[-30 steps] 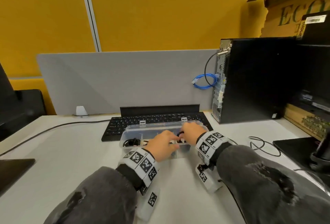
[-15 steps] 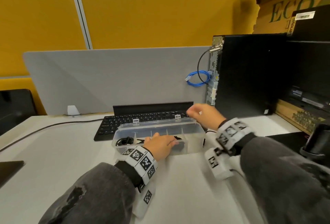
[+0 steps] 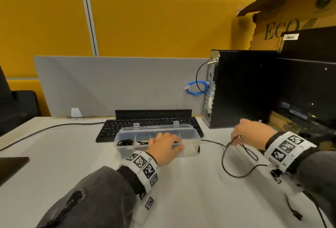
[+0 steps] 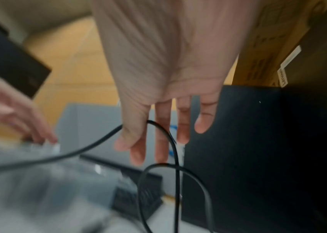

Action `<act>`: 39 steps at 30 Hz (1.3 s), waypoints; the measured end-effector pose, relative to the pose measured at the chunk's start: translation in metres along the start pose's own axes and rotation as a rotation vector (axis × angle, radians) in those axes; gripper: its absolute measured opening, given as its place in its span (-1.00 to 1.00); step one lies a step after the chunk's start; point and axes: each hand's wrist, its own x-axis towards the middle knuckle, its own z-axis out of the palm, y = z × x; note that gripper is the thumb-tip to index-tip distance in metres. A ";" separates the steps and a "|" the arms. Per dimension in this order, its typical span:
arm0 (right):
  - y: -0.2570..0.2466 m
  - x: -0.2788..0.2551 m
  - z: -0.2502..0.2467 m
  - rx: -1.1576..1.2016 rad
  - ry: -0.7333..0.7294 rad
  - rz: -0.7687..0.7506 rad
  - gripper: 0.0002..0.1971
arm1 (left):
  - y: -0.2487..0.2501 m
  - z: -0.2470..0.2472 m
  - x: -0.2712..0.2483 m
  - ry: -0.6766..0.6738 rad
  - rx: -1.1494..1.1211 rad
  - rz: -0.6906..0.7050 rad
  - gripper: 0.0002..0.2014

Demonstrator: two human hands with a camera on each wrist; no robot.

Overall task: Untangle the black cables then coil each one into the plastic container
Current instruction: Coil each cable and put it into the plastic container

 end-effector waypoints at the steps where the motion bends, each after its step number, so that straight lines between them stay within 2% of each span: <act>1: -0.001 -0.002 -0.012 0.039 0.099 -0.002 -0.80 | 0.011 -0.004 -0.005 0.020 -0.074 0.033 -0.54; 4: -0.017 -0.017 -0.050 0.230 0.305 -0.106 -0.85 | 0.046 -0.020 -0.016 0.002 -0.383 0.127 -0.32; 6: -0.031 -0.029 -0.072 0.413 0.376 -0.197 -0.88 | 0.063 -0.031 -0.024 -0.066 -0.721 0.145 -0.29; 7: -0.036 -0.035 -0.080 0.505 0.400 -0.221 -0.89 | 0.068 -0.036 -0.027 -0.108 -0.894 0.155 -0.38; 10: -0.039 -0.045 -0.092 0.839 0.379 -0.188 -0.85 | 0.071 -0.048 -0.039 -0.236 -1.268 0.219 -0.85; 11: -0.036 -0.048 -0.093 0.946 0.360 -0.149 -0.83 | 0.066 -0.053 -0.043 -0.228 -1.322 0.216 -0.85; 14: -0.016 -0.054 -0.091 1.072 0.332 -0.019 -0.75 | 0.036 -0.071 -0.046 -0.099 -1.377 0.126 -0.75; 19: 0.019 -0.042 -0.050 0.834 0.345 0.161 -0.56 | -0.031 -0.104 -0.045 0.283 -1.470 0.012 -0.76; 22: 0.036 -0.033 -0.015 0.794 0.323 0.357 -0.54 | -0.065 -0.122 -0.050 0.477 -1.594 -0.003 -0.76; 25: 0.049 -0.033 0.008 0.812 0.279 0.545 -0.58 | -0.088 -0.129 -0.055 0.583 -1.613 -0.028 -0.77; 27: 0.050 -0.034 0.016 0.666 0.120 0.604 -0.66 | -0.092 -0.127 -0.056 0.614 -1.573 -0.041 -0.79; 29: 0.046 -0.032 0.019 0.384 -0.023 0.566 -0.63 | -0.086 -0.123 -0.057 0.606 -1.456 -0.036 -0.79; 31: 0.031 -0.031 0.011 0.256 -0.075 0.455 -0.63 | -0.075 -0.116 -0.057 0.566 -1.292 -0.022 -0.78; 33: 0.008 -0.028 -0.002 0.357 -0.030 0.285 -0.47 | -0.061 -0.105 -0.056 0.488 -1.130 -0.003 -0.75; 35: -0.028 -0.032 -0.024 0.574 0.068 0.059 -0.31 | -0.044 -0.091 -0.056 0.401 -0.972 0.031 -0.73; 38: -0.093 -0.044 -0.055 1.075 0.227 -0.176 -0.46 | -0.019 -0.068 -0.054 0.374 -0.729 0.100 -0.75; 39: -0.111 -0.048 -0.061 1.244 0.215 -0.220 -0.54 | -0.013 -0.062 -0.054 0.375 -0.662 0.137 -0.75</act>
